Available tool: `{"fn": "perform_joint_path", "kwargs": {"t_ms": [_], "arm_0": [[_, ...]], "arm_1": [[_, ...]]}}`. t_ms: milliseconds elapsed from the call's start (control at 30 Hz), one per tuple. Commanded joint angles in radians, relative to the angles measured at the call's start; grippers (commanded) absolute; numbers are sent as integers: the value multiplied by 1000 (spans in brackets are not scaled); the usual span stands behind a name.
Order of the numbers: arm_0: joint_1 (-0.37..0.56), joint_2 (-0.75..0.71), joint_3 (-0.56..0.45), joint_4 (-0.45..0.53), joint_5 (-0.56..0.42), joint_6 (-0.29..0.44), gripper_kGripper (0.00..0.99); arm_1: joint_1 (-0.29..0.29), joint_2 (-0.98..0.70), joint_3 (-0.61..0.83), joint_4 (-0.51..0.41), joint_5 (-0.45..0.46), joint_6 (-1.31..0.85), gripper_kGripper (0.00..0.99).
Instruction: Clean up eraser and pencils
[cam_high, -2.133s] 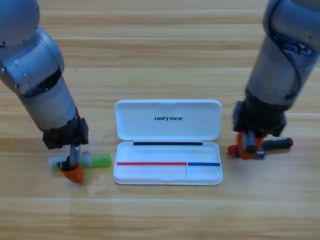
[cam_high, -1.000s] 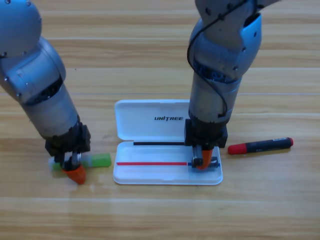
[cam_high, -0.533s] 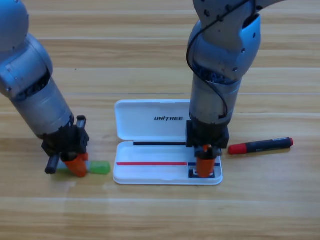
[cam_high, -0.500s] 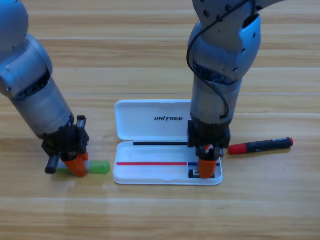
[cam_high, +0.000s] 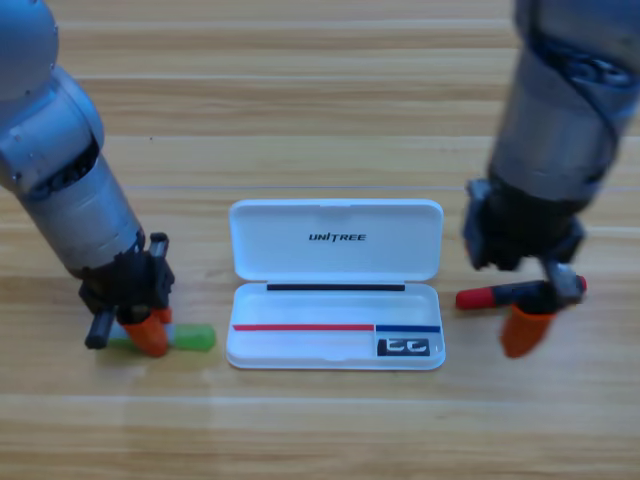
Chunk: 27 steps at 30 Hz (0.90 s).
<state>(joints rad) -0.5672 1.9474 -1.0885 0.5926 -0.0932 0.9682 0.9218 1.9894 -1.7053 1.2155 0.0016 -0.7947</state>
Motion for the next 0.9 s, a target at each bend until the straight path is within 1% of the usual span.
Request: {"fn": "perform_joint_path", "kwargs": {"t_ms": [33, 67, 167, 200, 300, 500, 533, 633, 733, 900], "arm_0": [[32, -8, -57, 99, -46, 10, 0], [32, -13, -74, 122, -53, 10, 0], [32, -27, -143, 194, -68, 7, 0], [32, -28, -171, 223, -74, 6, 0], [32, -36, -225, 268, -82, -8, 0], [18, 4, -335, 357, -134, -23, 0], [12, 11, -350, 368, -145, -26, 0], [-6, 36, -390, 389, -174, -39, 0], [-29, 67, -430, 408, -186, -51, 0], [-72, 108, -479, 414, -186, -75, 0]], "arm_1": [[-143, 23, 127, -79, -5, -84, 890], [-166, 31, 147, -111, -8, -104, 888], [-225, 82, 159, -166, -17, -152, 888], [-238, 98, 164, -186, -22, -173, 888], [-270, 146, 151, -215, -23, -210, 888], [-301, 226, 124, -248, -31, -253, 879], [-302, 235, 121, -251, -32, -261, 853], [-304, 261, 105, -255, -32, -270, 819], [-304, 281, 92, -255, -32, -278, 808], [-304, 289, 88, -255, -25, -294, 551]]}}
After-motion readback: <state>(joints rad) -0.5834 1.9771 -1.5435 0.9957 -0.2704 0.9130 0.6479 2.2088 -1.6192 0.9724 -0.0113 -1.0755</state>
